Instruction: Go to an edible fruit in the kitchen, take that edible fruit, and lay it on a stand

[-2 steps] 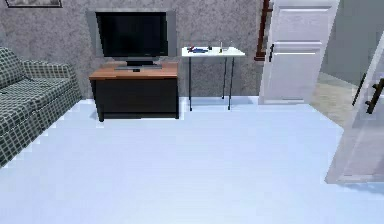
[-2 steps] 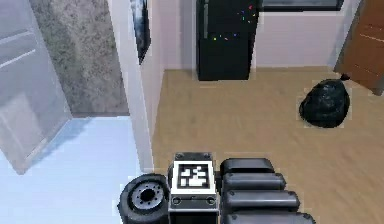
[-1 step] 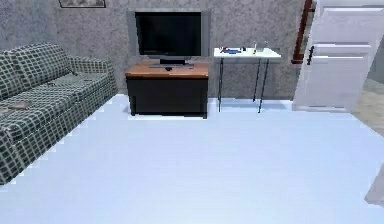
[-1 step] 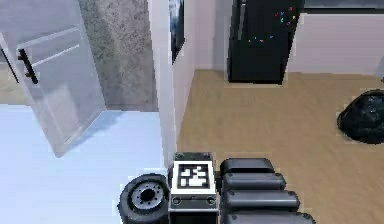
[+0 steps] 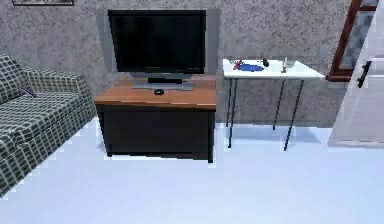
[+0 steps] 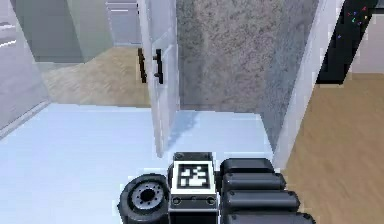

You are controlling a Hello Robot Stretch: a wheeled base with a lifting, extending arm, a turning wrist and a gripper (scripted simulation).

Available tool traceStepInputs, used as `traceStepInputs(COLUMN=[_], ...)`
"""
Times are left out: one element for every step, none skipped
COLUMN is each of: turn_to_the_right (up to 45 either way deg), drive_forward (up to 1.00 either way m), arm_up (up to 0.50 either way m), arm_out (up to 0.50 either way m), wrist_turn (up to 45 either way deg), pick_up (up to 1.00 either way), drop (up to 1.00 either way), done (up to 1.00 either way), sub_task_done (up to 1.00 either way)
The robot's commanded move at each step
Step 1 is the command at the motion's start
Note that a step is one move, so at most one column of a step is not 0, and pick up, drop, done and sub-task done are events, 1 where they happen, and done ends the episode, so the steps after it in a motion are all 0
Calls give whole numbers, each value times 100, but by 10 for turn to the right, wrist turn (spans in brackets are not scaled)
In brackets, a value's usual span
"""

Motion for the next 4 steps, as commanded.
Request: traceStepInputs(turn_to_the_right=[0,-90,0,-450], drive_forward=[100,0,15,0], arm_up=[0,0,0,0], arm_out=[0,0,0,0], wrist_turn=[0,0,0,0], pick_up=[0,0,0,0], drop=[0,0,0,0], done=[0,0,0,0], sub_task_done=[0,0,0,0])
